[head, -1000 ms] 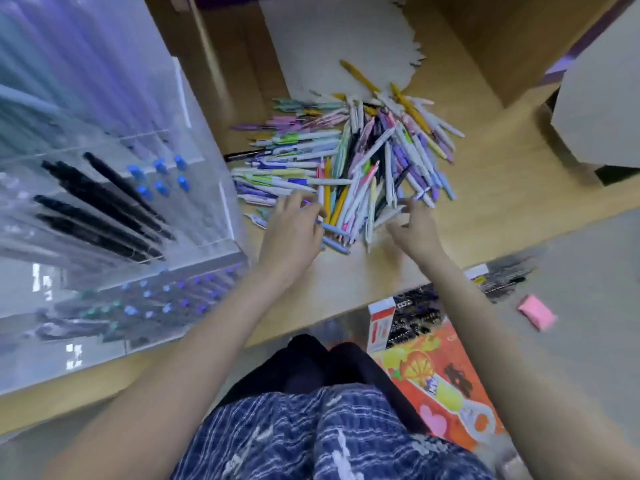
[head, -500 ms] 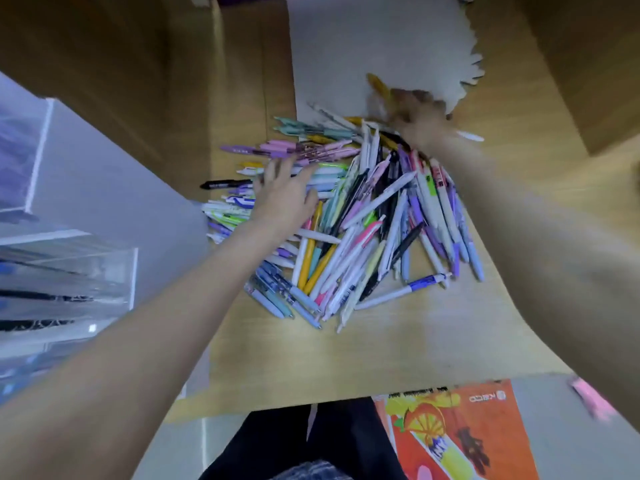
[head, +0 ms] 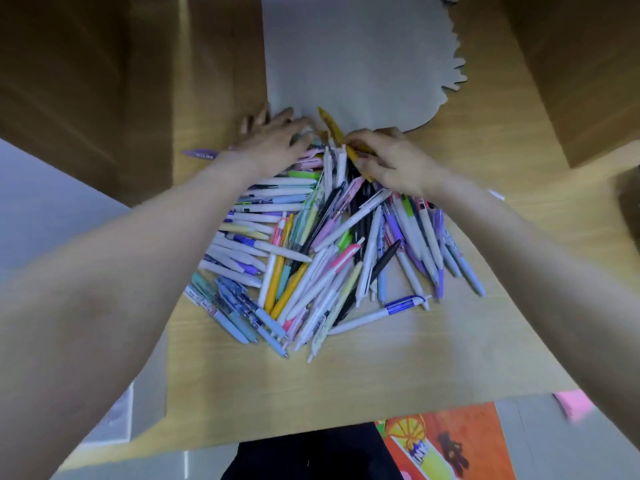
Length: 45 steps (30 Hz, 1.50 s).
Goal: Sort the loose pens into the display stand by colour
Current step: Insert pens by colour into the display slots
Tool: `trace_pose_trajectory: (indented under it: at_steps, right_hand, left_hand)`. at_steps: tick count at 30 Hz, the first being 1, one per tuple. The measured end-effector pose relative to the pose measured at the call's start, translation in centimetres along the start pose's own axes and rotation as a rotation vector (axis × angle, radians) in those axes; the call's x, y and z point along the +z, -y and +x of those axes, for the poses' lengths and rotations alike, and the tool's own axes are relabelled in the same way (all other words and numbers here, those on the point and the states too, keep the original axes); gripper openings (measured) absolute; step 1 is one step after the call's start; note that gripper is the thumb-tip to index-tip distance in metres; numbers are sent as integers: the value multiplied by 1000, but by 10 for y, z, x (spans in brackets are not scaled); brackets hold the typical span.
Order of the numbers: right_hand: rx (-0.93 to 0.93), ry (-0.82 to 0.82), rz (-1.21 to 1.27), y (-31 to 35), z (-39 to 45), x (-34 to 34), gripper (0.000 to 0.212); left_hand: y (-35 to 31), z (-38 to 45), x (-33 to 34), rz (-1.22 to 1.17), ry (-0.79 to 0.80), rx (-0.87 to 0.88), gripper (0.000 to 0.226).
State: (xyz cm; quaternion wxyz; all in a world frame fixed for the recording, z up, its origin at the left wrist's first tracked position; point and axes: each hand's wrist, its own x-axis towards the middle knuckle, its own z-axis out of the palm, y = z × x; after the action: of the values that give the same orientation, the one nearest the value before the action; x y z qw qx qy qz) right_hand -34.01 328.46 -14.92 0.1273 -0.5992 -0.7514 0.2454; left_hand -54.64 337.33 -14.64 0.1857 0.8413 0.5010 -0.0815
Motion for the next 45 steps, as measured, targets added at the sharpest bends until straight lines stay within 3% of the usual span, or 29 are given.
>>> trace_pose_trajectory:
  at_steps: [3,7,9,11,13,18,22,27,30,33,36,38,40,42,45]
  right_hand:
    - [-46,42,-34,-7,-5,6,58]
    - [34,-86,75,-17,-2,-6,58]
    - [168,-38,29,-23,3,-11,62]
    - [225,32,-60,-24,12,-10,51]
    - [159,75,-36,-15,20,-7,42]
    - [99,179,-64,8,27,1,55]
    - [155,90,109,8,24,-2,61]
    - [229,81,23,0,33,-1,45]
    - [276,-66,158,1,23,-13,42]
    - [371,-245,397,0,-20,-36,38]
    - [433,-240,414,-1,-89,-38,32]
    - [371,-175,325,9,-134,-23,27]
    - [161,-122,177,30,-166,1,31]
    - [-51,-51,-8,44,-184,32,46]
    - [-128,-12,-230,55,-183,66,70]
  left_hand:
    - [3,-7,4,88,-18,-46,48]
    - [4,-31,13,121,-94,-100,49]
    - [7,-33,13,129,-76,-80,49]
    - [8,-31,10,136,-50,-52,49]
    - [9,-29,8,129,-35,-42,49]
    - [8,-37,10,51,-131,-45,46]
    - [6,-56,17,18,-274,-36,44]
    - [-2,-84,29,-18,-257,-42,45]
    - [-10,-107,34,-78,-260,-33,54]
    - [-29,-143,43,-138,-290,3,56]
    - [-52,-183,61,-129,-340,64,51]
    - [-63,-204,72,-106,-326,80,49]
    - [-72,-219,82,-51,-251,67,54]
    - [-81,-227,86,31,-139,-31,63]
    - [-96,-222,87,115,-19,-194,78]
